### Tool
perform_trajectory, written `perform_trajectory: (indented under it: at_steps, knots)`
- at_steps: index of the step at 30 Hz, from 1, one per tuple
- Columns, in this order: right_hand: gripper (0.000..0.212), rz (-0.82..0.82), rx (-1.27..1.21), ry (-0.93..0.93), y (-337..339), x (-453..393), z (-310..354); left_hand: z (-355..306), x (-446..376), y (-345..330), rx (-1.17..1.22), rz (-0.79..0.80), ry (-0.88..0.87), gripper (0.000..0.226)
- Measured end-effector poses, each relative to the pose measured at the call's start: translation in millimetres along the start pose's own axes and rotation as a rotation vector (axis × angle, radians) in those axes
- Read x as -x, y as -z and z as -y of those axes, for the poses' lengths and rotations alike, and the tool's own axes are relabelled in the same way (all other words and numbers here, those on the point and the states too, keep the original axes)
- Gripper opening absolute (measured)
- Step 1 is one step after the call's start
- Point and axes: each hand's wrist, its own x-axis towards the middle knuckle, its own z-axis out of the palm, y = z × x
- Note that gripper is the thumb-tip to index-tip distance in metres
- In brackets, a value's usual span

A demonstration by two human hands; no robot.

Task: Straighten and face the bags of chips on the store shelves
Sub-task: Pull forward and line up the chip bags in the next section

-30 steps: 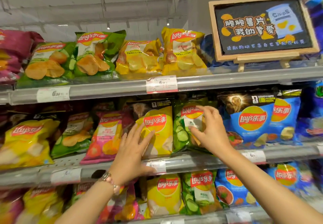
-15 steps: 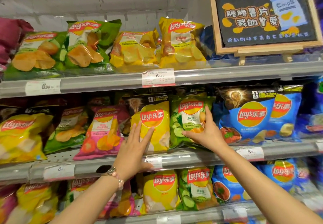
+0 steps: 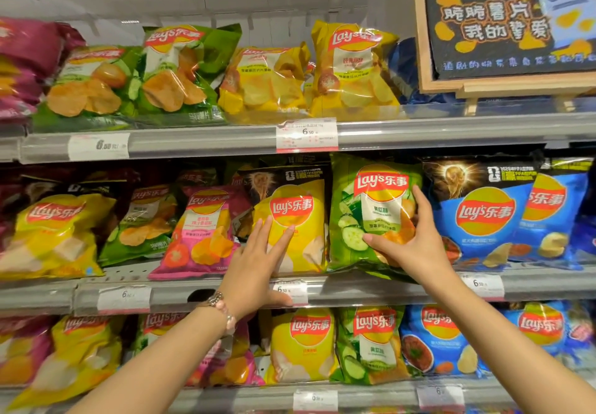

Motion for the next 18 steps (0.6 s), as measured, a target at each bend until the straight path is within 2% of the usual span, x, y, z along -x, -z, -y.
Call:
perform_trajectory:
  at_steps: [6,8,10,13,15,18]
  knots:
    - [0.112,0.075,-0.077,0.024,-11,18,13,3,4,3,0.067,-0.001,-0.004,0.126]
    - [0.114,0.095,-0.091,0.034,-15,21,21,6,11,6,0.181,-0.069,0.001,0.118]
    - [0.118,0.117,-0.102,0.039,-20,25,30,13,22,15,0.285,-0.217,0.049,0.104]
    - [0.119,0.143,-0.123,0.050,-32,31,40,38,34,25,0.304,-0.477,0.176,0.081]
    - [0.117,0.144,-0.124,0.059,-43,35,45,57,36,32,0.307,-0.571,0.333,0.080]
    - [0.117,0.165,-0.090,0.062,-59,38,48,80,32,39,0.435,-0.445,0.606,0.103]
